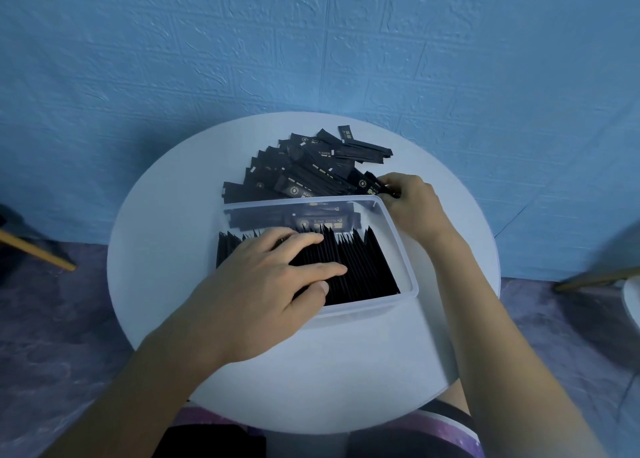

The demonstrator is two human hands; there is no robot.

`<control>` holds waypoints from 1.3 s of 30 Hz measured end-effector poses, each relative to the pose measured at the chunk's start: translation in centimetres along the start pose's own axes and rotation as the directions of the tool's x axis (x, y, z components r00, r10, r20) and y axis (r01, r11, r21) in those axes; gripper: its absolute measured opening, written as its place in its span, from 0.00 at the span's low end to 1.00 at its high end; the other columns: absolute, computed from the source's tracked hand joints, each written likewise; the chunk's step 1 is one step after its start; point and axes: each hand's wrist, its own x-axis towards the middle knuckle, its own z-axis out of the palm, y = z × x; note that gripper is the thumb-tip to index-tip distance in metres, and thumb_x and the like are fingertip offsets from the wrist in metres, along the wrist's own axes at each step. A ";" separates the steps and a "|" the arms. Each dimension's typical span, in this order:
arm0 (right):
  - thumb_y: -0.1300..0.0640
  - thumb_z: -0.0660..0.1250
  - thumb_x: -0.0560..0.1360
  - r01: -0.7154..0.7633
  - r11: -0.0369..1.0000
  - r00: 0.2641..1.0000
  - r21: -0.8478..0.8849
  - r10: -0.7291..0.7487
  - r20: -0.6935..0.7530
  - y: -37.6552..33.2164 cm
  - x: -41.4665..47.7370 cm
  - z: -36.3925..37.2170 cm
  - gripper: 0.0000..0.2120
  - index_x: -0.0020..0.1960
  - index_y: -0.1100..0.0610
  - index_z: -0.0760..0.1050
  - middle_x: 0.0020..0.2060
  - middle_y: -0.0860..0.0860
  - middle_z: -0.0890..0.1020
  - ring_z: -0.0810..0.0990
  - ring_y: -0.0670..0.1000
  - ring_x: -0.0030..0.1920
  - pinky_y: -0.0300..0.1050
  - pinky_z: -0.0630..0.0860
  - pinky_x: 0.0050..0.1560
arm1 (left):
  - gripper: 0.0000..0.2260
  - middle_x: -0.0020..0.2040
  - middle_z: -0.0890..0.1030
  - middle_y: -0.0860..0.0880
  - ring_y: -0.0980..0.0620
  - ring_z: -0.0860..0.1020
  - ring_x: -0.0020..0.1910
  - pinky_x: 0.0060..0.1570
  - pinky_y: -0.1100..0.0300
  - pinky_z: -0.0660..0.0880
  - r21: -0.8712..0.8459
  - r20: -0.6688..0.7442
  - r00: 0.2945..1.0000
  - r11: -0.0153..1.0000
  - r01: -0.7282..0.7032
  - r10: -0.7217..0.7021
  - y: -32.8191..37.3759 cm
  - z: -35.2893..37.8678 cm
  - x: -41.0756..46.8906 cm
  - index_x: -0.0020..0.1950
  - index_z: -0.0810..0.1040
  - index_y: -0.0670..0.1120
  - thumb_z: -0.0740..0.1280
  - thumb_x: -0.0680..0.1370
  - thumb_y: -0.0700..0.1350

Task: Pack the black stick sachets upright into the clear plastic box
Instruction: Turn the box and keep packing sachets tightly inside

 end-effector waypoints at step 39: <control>0.53 0.61 0.80 -0.005 0.987 0.887 -0.163 0.079 0.455 -9.0 -9.3 -2.2 0.07 0.58 0.50 0.72 0.45 0.54 0.82 0.85 0.55 0.36 0.55 0.81 0.51 | 0.21 0.73 0.74 0.54 0.48 0.70 0.68 0.66 0.46 0.71 0.035 -0.060 0.998 0.999 -0.007 0.009 -0.1 0.7 0.2 0.69 0.76 0.64 0.51 0.82 0.57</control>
